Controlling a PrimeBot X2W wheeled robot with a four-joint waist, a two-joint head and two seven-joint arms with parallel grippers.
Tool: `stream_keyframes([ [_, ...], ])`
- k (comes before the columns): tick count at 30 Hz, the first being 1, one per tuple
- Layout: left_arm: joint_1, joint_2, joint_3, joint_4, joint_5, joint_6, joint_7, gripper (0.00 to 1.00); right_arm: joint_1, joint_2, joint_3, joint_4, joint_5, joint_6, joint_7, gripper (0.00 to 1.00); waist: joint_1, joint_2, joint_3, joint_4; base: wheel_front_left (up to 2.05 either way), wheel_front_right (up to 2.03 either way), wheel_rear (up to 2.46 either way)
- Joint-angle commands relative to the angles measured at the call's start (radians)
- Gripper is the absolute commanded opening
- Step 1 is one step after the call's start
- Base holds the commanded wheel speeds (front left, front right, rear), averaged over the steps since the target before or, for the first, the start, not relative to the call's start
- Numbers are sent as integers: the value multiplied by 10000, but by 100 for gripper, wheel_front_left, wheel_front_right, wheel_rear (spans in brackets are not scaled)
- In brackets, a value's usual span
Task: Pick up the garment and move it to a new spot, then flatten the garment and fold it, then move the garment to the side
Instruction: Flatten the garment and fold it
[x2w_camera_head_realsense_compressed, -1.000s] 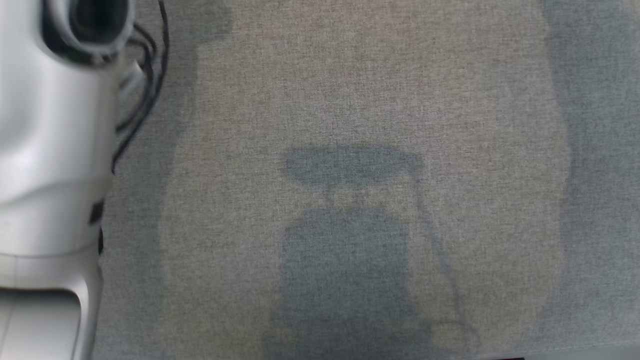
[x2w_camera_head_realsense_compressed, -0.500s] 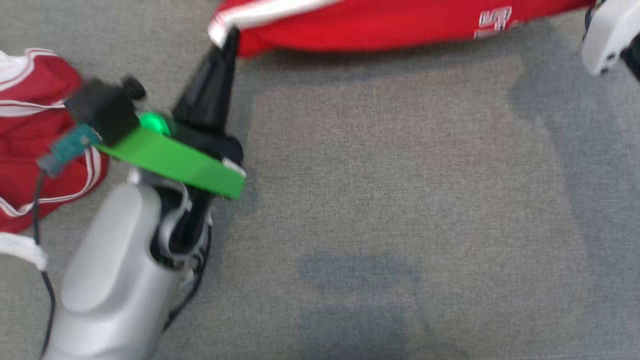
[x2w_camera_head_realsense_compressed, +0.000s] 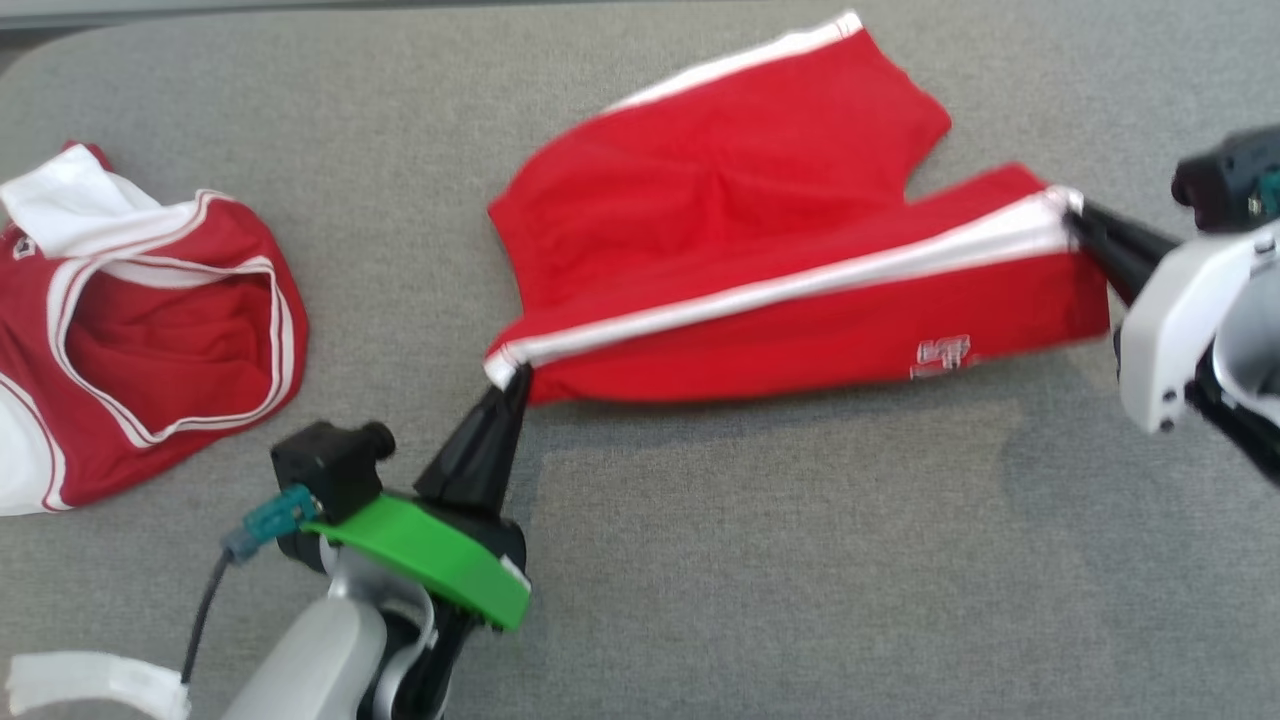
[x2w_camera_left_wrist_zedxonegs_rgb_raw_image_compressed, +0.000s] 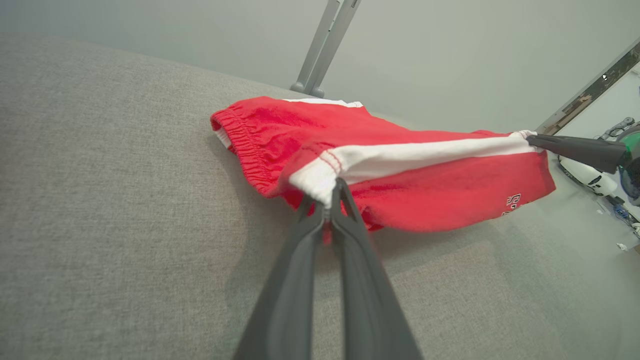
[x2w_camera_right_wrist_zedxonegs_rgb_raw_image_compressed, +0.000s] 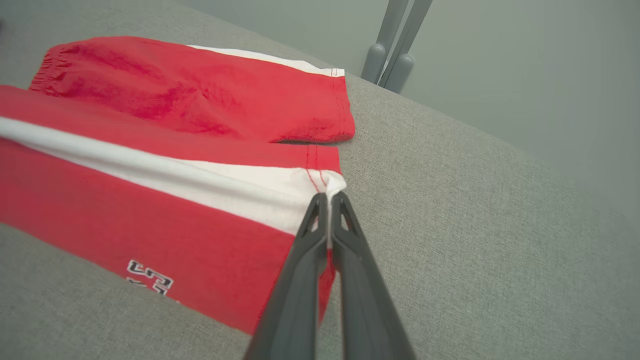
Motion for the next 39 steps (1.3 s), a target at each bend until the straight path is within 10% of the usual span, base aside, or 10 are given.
stream_keyframes([
  [1,440,165,-65,-62,77,114,27,0,692,33,-264,-255,83,-17,204,0,1,0,-931,89,0,0,0],
  [17,2248,527,-679,-1413,226,608,141,0,4717,1334,-2805,-3275,-447,-15,1256,0,1,0,-1450,3,0,0,0],
  [39,-1130,-610,-425,79,99,142,341,0,-791,371,-324,499,-319,-15,505,0,1,0,403,764,0,0,0],
])
